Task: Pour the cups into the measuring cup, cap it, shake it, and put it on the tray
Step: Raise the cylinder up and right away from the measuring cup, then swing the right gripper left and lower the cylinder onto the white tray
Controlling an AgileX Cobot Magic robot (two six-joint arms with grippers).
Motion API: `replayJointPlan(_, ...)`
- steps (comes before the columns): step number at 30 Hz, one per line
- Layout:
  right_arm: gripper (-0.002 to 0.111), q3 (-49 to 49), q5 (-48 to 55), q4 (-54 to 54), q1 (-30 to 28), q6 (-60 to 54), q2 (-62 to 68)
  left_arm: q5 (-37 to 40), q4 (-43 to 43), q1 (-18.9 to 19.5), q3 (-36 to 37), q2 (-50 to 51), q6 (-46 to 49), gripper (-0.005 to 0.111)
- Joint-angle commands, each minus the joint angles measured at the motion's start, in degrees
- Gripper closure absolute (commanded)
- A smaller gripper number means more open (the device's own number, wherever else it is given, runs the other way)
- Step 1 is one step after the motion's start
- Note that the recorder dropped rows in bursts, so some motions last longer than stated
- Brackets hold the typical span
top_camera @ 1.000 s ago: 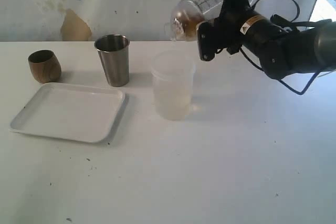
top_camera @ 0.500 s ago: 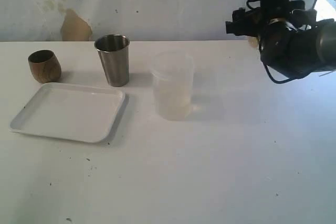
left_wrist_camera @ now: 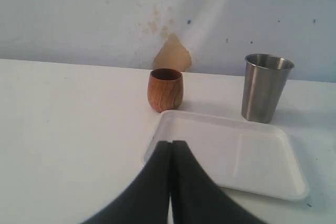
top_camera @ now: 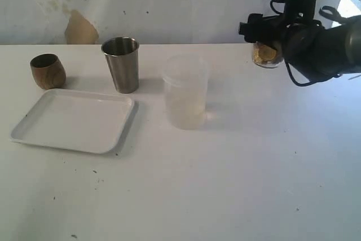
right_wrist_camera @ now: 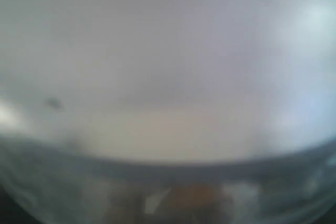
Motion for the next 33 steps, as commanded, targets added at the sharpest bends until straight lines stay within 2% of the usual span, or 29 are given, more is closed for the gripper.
replayJointPlan(1,0.108,-0.6,2.5,-5.2,-0.5,-1.5,-4.1,-0.6,0.0,-0.1,0.2,-0.3,-0.2,0.107)
replayJointPlan(10,0.108,-0.6,11.0,-25.9,3.7,11.1,-15.2,-0.6,0.0,-0.1,0.2,-0.3,-0.2,0.107)
replayJointPlan(16,0.108,-0.6,12.6,-31.6,10.3,19.7,-20.3,-0.6,0.0,-0.1,0.2,-0.3,-0.2,0.107)
replayJointPlan(23,0.108,-0.7,11.3,-41.3,21.5,31.9,-17.3,-0.6,0.0,-0.1,0.2,-0.3,-0.2,0.107)
replayJointPlan(33,0.108,-0.7,2.9,-42.3,32.5,31.5,-5.8,-0.6,0.0,-0.1,0.2,-0.3,-0.2,0.107)
